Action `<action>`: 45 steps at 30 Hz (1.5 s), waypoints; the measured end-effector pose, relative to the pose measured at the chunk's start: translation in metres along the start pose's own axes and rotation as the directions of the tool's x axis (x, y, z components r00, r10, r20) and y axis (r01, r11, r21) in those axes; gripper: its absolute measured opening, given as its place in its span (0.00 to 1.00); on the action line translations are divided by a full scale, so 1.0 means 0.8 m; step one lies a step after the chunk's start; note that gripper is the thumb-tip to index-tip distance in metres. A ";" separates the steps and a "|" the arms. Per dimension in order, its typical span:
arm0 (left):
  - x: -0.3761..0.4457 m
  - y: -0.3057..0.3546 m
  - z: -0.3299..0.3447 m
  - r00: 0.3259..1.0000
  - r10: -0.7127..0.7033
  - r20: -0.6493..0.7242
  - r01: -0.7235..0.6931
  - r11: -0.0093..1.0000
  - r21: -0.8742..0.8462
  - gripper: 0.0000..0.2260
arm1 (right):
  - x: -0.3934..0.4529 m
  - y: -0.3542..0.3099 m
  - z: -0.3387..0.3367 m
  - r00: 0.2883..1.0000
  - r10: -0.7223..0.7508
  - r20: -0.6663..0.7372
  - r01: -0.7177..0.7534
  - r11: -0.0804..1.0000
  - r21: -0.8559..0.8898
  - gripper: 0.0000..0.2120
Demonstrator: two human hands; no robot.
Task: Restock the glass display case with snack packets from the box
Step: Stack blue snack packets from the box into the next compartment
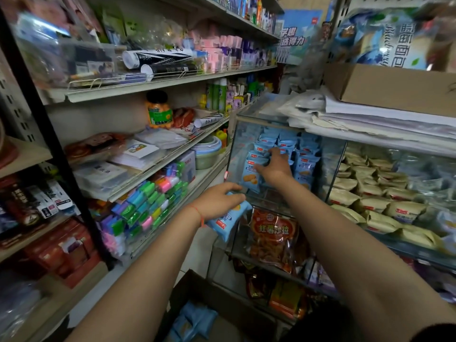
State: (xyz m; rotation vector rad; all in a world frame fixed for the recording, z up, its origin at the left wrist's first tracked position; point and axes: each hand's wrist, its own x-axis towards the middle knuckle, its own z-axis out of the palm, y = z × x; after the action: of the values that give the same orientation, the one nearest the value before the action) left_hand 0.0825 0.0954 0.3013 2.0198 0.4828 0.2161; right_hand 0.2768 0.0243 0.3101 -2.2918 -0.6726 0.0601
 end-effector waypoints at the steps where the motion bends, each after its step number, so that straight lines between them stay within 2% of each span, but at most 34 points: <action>1: -0.004 0.001 0.002 0.998 0.030 -0.049 -0.034 0.997 -0.064 0.14 | -0.002 0.002 -0.005 1.000 0.004 -0.019 -0.003 1.000 0.026 0.27; 4: -0.007 0.010 0.007 0.961 0.058 -0.271 -0.136 0.951 -0.277 0.08 | -0.019 0.002 -0.018 0.995 -0.009 -0.097 0.026 0.984 0.177 0.15; 6: -0.003 0.021 0.009 0.910 0.056 -0.411 -0.206 0.921 -0.330 0.07 | -0.035 -0.003 -0.024 0.993 -0.013 -0.117 0.051 0.942 0.332 0.11; 7: 0.001 0.027 0.010 0.884 0.065 -0.463 -0.240 0.913 -0.330 0.06 | -0.047 -0.010 -0.028 0.998 -0.004 -0.058 0.029 0.899 0.436 0.14; 9: 0.011 0.041 0.012 0.847 0.113 -0.519 -0.294 0.914 -0.280 0.07 | -0.071 -0.027 -0.038 0.983 -0.044 0.176 -0.075 0.787 0.613 0.20; 12: 0.025 0.060 0.017 0.804 0.178 -0.567 -0.362 0.903 -0.230 0.07 | -0.096 -0.039 -0.053 0.879 -0.202 0.431 -0.158 0.730 0.665 0.20; 14: 0.031 0.066 0.020 0.768 0.180 -0.615 -0.413 0.873 -0.260 0.06 | -0.100 -0.031 -0.058 0.809 -0.275 0.520 -0.199 0.704 0.682 0.17; 15: 0.033 0.069 0.023 0.756 0.168 -0.633 -0.425 0.861 -0.279 0.05 | -0.100 -0.025 -0.060 0.785 -0.296 0.545 -0.223 0.685 0.693 0.20; 16: 0.035 0.069 0.026 0.754 0.154 -0.638 -0.430 0.850 -0.303 0.05 | -0.100 -0.020 -0.062 0.773 -0.308 0.555 -0.239 0.669 0.704 0.23; 18: 0.039 0.068 0.032 0.771 0.133 -0.623 -0.429 0.831 -0.354 0.05 | -0.098 -0.013 -0.066 0.792 -0.295 0.535 -0.223 0.676 0.702 0.26; 21: 0.041 0.058 0.037 0.814 0.117 -0.570 -0.399 0.825 -0.400 0.08 | -0.095 -0.009 -0.070 0.845 -0.229 0.484 -0.206 0.694 0.690 0.23; 22: 0.041 0.054 0.036 0.826 0.111 -0.553 -0.392 0.817 -0.422 0.10 | -0.094 -0.007 -0.070 0.856 -0.206 0.475 -0.231 0.669 0.706 0.21; 24: 0.038 0.046 0.033 0.847 0.093 -0.524 -0.363 0.822 -0.440 0.12 | -0.092 -0.006 -0.071 0.871 -0.179 0.457 -0.295 0.553 0.779 0.18; 26: 0.035 0.040 0.033 0.868 0.074 -0.492 -0.301 0.866 -0.400 0.13 | -0.088 -0.006 -0.072 0.918 -0.112 0.380 -0.288 0.470 0.834 0.15; 28: 0.033 0.032 0.035 0.881 0.100 -0.461 -0.228 0.946 -0.229 0.13 | -0.081 -0.005 -0.071 0.973 0.011 0.232 -0.207 0.492 0.845 0.10; 30: 0.027 0.020 0.038 0.896 0.212 -0.390 -0.192 0.977 0.090 0.09 | -0.070 -0.003 -0.067 0.989 0.136 0.059 -0.129 0.589 0.797 0.10; 32: 0.022 0.009 0.042 0.883 0.374 -0.283 -0.225 0.867 0.444 0.05 | -0.059 -0.004 -0.061 0.987 0.148 -0.057 -0.074 0.750 0.657 0.15; 34: 0.019 0.004 0.045 0.860 0.463 -0.215 -0.241 0.740 0.628 0.05 | -0.055 -0.009 -0.053 0.994 0.081 -0.069 -0.036 0.867 0.497 0.16; 35: 0.018 0.004 0.045 0.852 0.479 -0.211 -0.250 0.726 0.640 0.04 | -0.054 -0.011 -0.048 0.997 0.050 -0.060 -0.020 0.907 0.421 0.19; 38: 0.022 0.002 0.043 0.856 0.459 -0.240 -0.275 0.795 0.540 0.02 | -0.049 -0.013 -0.028 1.000 -0.003 -0.024 0.009 0.962 0.274 0.26; 40: 0.023 0.003 0.043 0.864 0.439 -0.247 -0.271 0.818 0.508 0.04 | -0.045 -0.012 -0.014 0.999 -0.038 0.008 0.035 0.982 0.187 0.28; 43: 0.025 0.002 0.040 0.867 0.426 -0.259 -0.269 0.837 0.477 0.07 | -0.040 -0.012 -0.001 0.996 -0.025 0.085 0.019 0.997 0.074 0.26; 45: 0.026 0.000 0.039 0.869 0.416 -0.268 -0.261 0.846 0.465 0.07 | -0.036 -0.009 0.003 0.996 -0.003 0.093 -0.003 0.998 0.066 0.21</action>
State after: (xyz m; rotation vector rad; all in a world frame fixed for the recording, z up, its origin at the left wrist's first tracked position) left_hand 0.1124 0.0793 0.2857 2.4975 0.4071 0.7776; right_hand 0.2485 0.0164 0.3086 -2.2360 -0.7082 0.1879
